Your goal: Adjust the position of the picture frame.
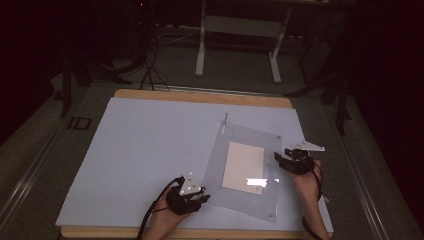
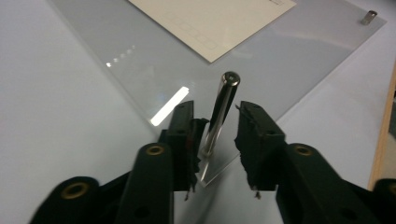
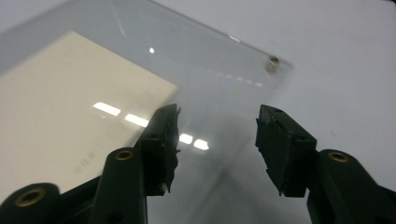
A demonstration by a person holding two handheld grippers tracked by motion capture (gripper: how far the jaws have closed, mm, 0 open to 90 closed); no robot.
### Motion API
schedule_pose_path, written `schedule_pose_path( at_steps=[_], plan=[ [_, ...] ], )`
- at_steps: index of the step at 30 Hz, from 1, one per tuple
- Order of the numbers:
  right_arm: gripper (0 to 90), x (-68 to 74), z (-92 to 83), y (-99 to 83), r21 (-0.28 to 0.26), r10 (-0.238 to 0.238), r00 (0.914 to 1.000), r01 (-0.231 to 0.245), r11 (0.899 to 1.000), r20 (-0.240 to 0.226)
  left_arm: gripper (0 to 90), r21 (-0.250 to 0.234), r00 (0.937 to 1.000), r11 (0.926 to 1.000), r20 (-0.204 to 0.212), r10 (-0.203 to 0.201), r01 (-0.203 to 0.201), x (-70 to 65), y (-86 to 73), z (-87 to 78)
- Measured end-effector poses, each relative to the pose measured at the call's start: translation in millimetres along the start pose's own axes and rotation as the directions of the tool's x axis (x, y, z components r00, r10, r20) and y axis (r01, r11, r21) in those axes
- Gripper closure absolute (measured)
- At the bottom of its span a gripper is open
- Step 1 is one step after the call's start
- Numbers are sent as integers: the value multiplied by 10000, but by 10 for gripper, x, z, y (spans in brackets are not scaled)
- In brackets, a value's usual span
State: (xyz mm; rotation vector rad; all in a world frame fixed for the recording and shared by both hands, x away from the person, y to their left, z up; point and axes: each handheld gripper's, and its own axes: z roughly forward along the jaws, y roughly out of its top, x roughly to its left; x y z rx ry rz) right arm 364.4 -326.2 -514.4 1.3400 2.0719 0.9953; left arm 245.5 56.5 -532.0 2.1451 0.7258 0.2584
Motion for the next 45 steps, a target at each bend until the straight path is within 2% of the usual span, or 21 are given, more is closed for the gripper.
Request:
schedule_pose_path(
  at_steps=[2,3,4,6,8,11,15,18,21,25,26,27,29,33,36,41,43,45],
  plan=[
    [501,32,18,55,-94,-149,9998,148,9998,-144,747,65,9997,10000,-262,19,-17,-12,3,33],
    [503,56,40,95,-131,-199,9995,196,9997,-241,812,27,9995,9999,-285,-121,122,-4,1,40],
    [503,76,61,129,-161,-236,9993,232,9996,-295,826,-9,9997,9999,-217,-128,128,4,0,37],
    [503,110,100,193,-214,-215,9985,205,9996,-501,836,45,9991,9998,-383,180,-179,-13,3,31],
    [510,157,141,268,-358,-210,9970,183,9992,-739,841,85,9987,9997,-471,215,-211,-25,6,28],
    [516,220,185,360,-391,-412,9956,380,9985,-844,844,61,9987,9995,-413,306,-304,-28,1,19],
    [521,329,268,577,-587,-731,9917,672,9960,-1059,844,218,9972,9971,-148,738,-735,-101,-45,-87],
    [528,391,304,680,-736,-928,9877,840,9937,-1259,844,397,9963,9957,-153,849,-842,-83,-113,-222],
    [536,465,362,757,-749,-1224,9831,1130,9908,-1359,844,222,9988,9991,-340,360,-353,36,-190,-378],
    [536,588,494,850,-833,-1440,9749,1314,9878,-1696,844,397,9937,9987,-1086,-282,326,249,-306,-486],
    [535,621,544,875,-847,-1470,9729,1337,9874,-1783,844,391,9934,9981,-1068,-430,474,300,-336,-480],
    [536,658,601,900,-857,-1499,9711,1360,9870,-1855,841,219,9940,9972,-844,-691,712,328,-350,-479],
    [537,729,722,949,-788,-1582,9665,1449,9863,-2023,838,264,9932,9976,-990,-617,646,311,-345,-476],
    [560,859,966,1050,-720,-1659,9574,1530,9856,-2364,829,115,9882,9940,-1099,-1068,1087,295,-360,-472],
    [637,929,1144,1122,-563,-1614,9498,1518,9868,-2682,821,138,9859,9950,-1369,-963,991,264,-355,-462],
    [700,1036,1391,1208,-548,-1249,9474,1138,9920,-2945,783,66,9818,9960,-1690,-871,895,220,-349,-436],
    [700,1094,1479,1226,-420,-1280,9497,1211,9918,-2857,771,112,9768,9972,-2020,-707,745,190,-336,-418],
    [709,1149,1556,1245,-290,-1339,9521,1310,9910,-2749,770,-18,9727,9965,-2171,-817,833,171,-325,-407]
  ],
)
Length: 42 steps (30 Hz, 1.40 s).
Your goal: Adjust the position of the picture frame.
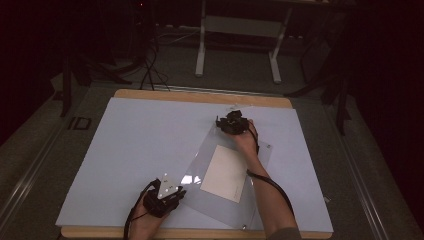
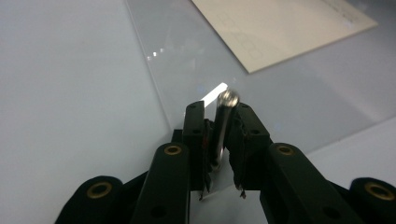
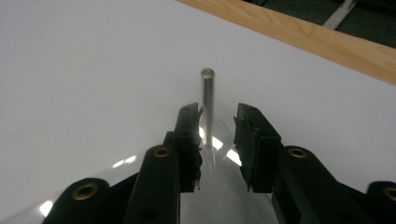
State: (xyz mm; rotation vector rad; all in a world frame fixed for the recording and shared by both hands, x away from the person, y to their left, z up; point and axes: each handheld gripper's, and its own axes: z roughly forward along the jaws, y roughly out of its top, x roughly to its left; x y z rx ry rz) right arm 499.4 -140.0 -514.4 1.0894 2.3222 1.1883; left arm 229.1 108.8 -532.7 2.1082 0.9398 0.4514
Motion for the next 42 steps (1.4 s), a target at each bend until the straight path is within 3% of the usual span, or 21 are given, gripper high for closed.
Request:
schedule_pose_path(
  at_steps=[4,8,12,18,21,23,25,27,30,31,34,37,40,42],
  plan=[
    [736,34,124,49,19,171,9998,-171,9999,107,774,35,9992,9999,-377,-124,126,-21,2,34],
    [800,64,248,68,418,67,9993,-82,9991,380,807,44,9985,9996,-463,-287,289,-36,7,72],
    [845,80,286,67,437,248,9991,-264,9987,355,834,-9,9974,9993,-616,-383,383,-57,10,76],
    [855,76,245,121,744,-77,9992,48,9972,384,839,-286,9952,9950,-127,-965,961,0,27,43],
    [855,60,130,177,767,-338,9991,319,9965,236,827,-658,9913,9891,-7,-1319,1316,54,55,-49],
    [855,20,3,202,701,-395,9991,385,9968,120,814,-900,9858,9819,-38,-1677,1667,154,70,-125],
    [856,-12,-124,211,635,-512,9987,507,9967,56,802,-1126,9763,9705,-122,-2161,2134,300,71,-192],
    [856,-35,-257,216,657,-661,9978,665,9956,-81,794,-1396,9647,9561,-182,-2627,2577,477,68,-253],
    [855,-28,-454,208,573,-805,9966,813,9950,-170,788,-1757,9424,9291,-199,-3338,3254,793,98,-323],
    [854,-18,-538,201,508,-850,9962,859,9950,-182,787,-1808,9392,9256,-251,-3424,3326,866,117,-326],
    [854,12,-685,167,702,-1034,9946,1037,9921,-76,795,-1671,9342,9257,-557,-3525,3393,1151,235,-302],
    [854,16,-800,72,949,-910,9958,910,9913,-44,803,-1469,9324,9262,-517,-3577,3472,1412,376,-221],
    [852,20,-898,-72,1056,-641,9979,635,9924,22,809,-1160,9372,9346,-563,-3441,3362,1602,529,-82],
    [851,16,-949,-184,1125,-426,9991,417,9928,52,814,-1023,9394,9381,-594,-3377,3308,1649,573,-22]
  ],
)
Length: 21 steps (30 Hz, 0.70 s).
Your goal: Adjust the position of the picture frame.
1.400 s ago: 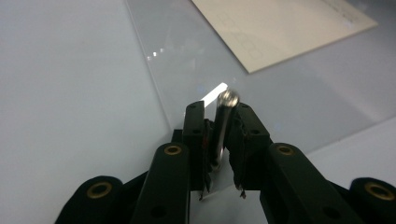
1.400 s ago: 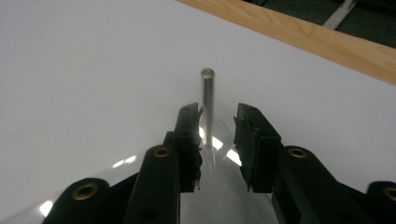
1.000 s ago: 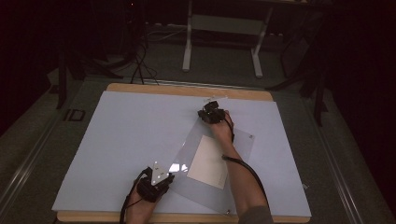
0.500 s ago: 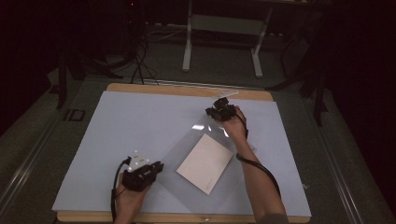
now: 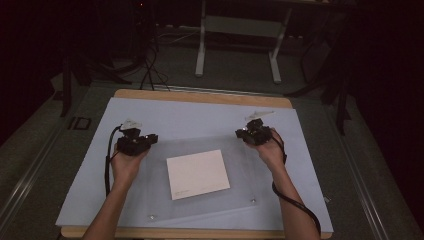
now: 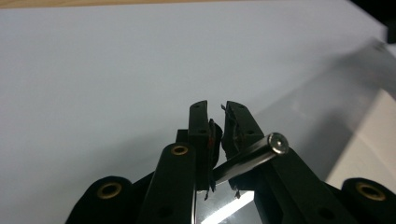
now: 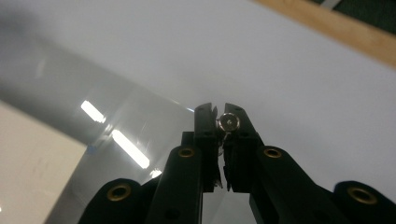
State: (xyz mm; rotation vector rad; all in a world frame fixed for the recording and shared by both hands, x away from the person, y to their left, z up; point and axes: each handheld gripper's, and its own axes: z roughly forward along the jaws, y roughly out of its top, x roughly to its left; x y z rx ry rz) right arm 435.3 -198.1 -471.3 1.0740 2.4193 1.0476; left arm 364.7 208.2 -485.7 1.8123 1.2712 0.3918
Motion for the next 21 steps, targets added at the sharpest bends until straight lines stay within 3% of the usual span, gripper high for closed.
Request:
schedule_pose_path(
  at_steps=[1,3,8,13,18,21],
  plan=[
    [851,-1,-6,-74,141,50,10000,-50,9999,44,817,414,10000,9991,-46,35,-33,29,70,149],
    [849,-20,-4,-175,237,186,9998,-186,9995,4,820,793,9999,9968,-104,-24,32,41,90,302],
    [848,-80,19,-339,336,590,9979,-598,9976,251,826,1080,9987,9929,-66,-503,507,66,49,583],
    [848,-115,57,-433,564,769,9966,-783,9953,281,828,1164,9976,9908,25,-691,683,77,16,710],
    [844,-143,88,-511,429,1185,9926,-1195,9919,248,828,1170,9978,9912,130,-645,625,83,0,757],
    [848,-132,93,-504,453,1044,9940,-1059,9933,333,829,1255,9983,9907,196,-557,528,89,9,761]
  ],
)
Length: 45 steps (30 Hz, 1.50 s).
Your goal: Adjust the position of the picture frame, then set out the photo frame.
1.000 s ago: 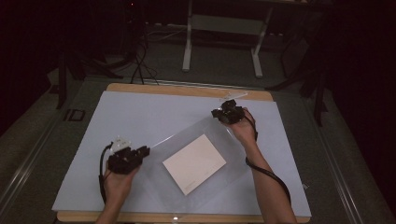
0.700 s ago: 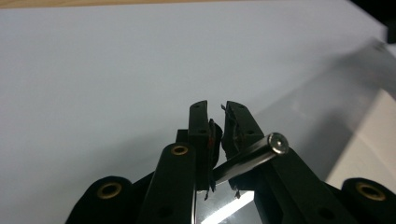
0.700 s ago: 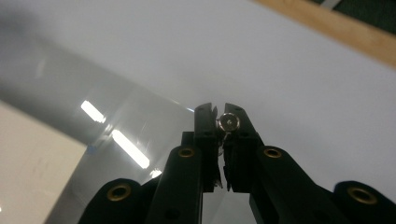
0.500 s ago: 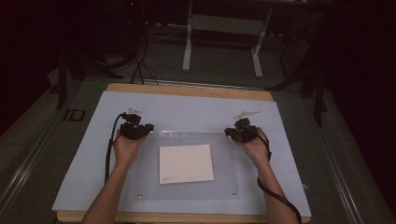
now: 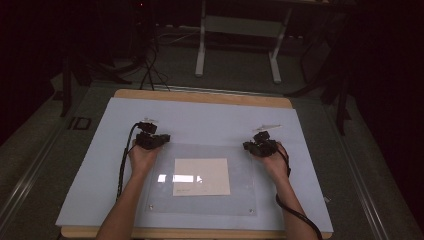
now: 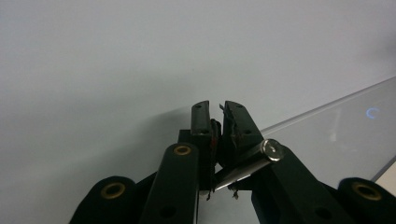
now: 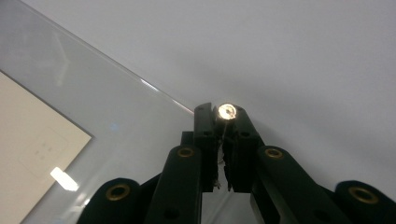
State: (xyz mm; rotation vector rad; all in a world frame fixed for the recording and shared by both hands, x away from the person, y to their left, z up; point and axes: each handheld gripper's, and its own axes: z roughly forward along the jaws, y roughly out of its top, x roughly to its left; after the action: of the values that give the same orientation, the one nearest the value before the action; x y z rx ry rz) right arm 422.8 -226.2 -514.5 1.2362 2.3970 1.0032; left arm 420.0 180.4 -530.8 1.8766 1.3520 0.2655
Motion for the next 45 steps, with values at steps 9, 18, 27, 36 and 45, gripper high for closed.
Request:
schedule_pose_path(
  at_steps=[9,18,27,36,45],
  plan=[
    [849,28,-9,-24,-110,-29,9998,32,9999,221,831,0,9999,9999,75,150,-150,3,18,19],
    [846,6,-19,-45,-178,14,10000,-13,9998,91,750,-430,9996,9990,271,80,-68,13,-15,-51],
    [841,-10,-12,-70,-373,127,9999,-129,9992,-39,606,-1740,9930,9806,599,1021,-903,-17,-204,-339],
    [835,-18,-5,-93,-521,371,9992,-378,9979,-148,714,-1957,9943,9753,110,1064,-1022,25,-356,-293],
    [830,-32,5,-114,-640,503,9984,-520,9966,-266,788,-2769,9969,9588,275,739,-634,14,-314,-277]
  ],
)
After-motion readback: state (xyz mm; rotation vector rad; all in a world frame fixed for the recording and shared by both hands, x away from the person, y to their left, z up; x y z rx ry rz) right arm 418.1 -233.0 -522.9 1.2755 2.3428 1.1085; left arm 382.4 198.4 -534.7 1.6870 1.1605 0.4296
